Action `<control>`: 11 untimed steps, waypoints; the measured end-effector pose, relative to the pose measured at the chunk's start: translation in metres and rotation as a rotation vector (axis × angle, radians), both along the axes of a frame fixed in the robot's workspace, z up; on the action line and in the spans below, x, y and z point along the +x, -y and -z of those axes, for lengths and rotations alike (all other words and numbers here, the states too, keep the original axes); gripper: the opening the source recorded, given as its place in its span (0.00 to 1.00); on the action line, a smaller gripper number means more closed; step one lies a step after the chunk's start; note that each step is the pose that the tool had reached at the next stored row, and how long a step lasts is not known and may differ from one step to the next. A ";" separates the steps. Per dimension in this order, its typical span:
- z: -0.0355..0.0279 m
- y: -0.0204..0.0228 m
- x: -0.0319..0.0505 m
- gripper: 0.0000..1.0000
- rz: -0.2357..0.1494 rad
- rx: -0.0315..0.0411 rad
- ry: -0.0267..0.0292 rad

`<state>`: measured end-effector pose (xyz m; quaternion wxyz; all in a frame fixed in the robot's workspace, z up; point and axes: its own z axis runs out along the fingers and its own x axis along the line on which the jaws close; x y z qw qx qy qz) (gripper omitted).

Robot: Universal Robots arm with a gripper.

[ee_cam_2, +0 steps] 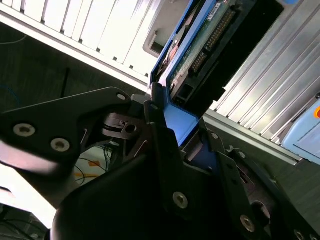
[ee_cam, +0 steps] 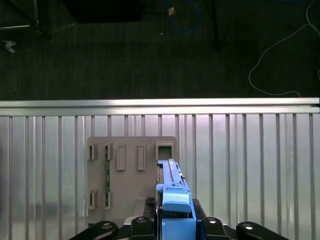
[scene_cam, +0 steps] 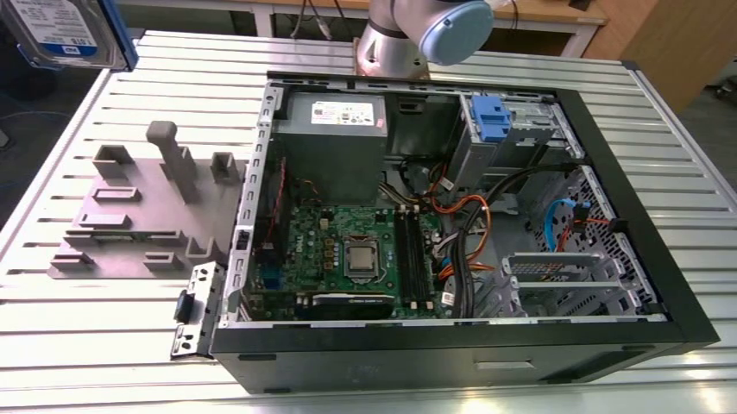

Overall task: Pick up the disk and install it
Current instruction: 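Pick up the disk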

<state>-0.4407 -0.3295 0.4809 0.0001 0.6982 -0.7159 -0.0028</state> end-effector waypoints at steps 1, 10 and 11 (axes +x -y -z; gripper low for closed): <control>0.0000 0.0010 0.0000 0.36 0.000 0.0023 0.0000; 0.0000 0.0079 0.0006 0.36 0.000 0.0038 0.0000; -0.0001 0.0080 0.0013 0.36 0.000 0.0037 -0.0001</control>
